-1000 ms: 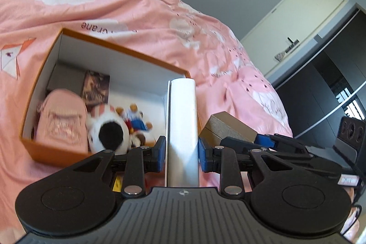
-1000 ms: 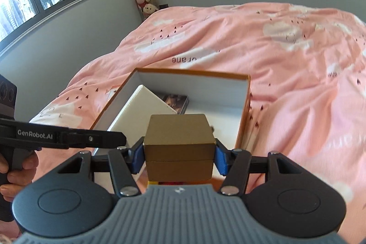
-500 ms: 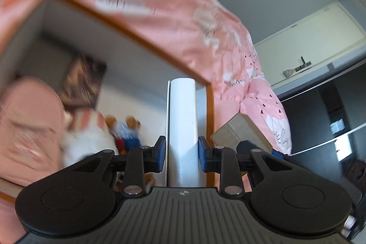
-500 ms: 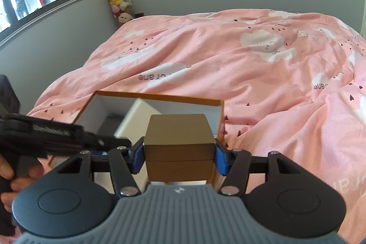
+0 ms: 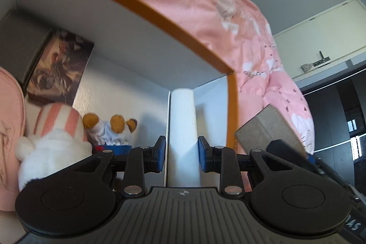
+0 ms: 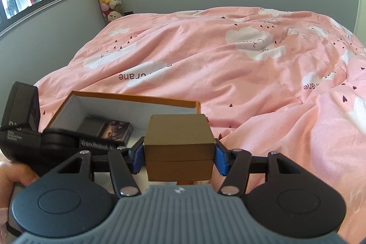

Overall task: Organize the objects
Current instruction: 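Lower the white box into the shoebox with the left tool and release it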

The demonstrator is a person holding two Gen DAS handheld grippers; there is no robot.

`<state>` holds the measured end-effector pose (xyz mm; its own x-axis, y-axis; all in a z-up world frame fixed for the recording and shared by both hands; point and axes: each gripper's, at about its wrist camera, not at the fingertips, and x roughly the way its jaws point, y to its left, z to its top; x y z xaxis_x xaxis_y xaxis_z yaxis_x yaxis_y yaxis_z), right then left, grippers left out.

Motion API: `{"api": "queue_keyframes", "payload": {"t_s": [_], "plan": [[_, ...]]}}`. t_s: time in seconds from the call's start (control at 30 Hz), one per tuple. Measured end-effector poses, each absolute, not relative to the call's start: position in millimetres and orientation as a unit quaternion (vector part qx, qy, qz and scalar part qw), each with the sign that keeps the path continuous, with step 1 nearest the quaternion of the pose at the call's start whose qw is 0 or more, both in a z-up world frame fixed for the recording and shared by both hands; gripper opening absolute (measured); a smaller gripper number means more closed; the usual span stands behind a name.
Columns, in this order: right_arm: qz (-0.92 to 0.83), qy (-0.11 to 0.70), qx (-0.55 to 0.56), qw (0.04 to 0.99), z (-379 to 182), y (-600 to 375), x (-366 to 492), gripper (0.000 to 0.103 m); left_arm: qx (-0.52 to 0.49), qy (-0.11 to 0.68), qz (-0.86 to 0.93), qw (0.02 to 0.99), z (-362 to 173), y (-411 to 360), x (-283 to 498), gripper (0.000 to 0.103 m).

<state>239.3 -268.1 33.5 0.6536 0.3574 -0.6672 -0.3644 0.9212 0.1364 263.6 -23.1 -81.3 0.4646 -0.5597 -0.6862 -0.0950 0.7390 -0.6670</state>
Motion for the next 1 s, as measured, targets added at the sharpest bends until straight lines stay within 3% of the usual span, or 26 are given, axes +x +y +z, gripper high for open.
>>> {"api": "queue_keyframes", "payload": {"t_s": [0.1, 0.43, 0.7, 0.8, 0.87, 1.0], "plan": [[0.202, 0.368, -0.001, 0.908, 31.2, -269.9, 241.4, 0.061, -0.348, 0.506, -0.124, 0.779, -92.9, -25.4, 263.7, 0.032], [0.208, 0.374, 0.005, 0.904, 24.8, -270.2, 244.7, 0.061, -0.247, 0.587, -0.16, 0.754, -99.9, -41.9, 272.4, 0.033], [0.208, 0.376, 0.003, 0.903, 24.9, -271.3, 243.6, 0.061, -0.174, 0.569, -0.176, 0.784, -76.1, -45.7, 260.7, 0.035], [0.207, 0.377, 0.006, 0.903, 25.0, -271.5, 244.2, 0.061, -0.119, 0.548, -0.183, 0.807, -63.4, -53.1, 254.8, 0.024], [0.207, 0.377, 0.006, 0.903, 25.2, -271.1, 244.8, 0.061, -0.108, 0.548, -0.194, 0.806, -62.7, -57.9, 256.3, 0.011], [0.207, 0.379, 0.007, 0.902, 25.2, -271.5, 243.9, 0.061, -0.097, 0.551, -0.195, 0.806, -66.0, -59.6, 257.1, 0.011]]}}
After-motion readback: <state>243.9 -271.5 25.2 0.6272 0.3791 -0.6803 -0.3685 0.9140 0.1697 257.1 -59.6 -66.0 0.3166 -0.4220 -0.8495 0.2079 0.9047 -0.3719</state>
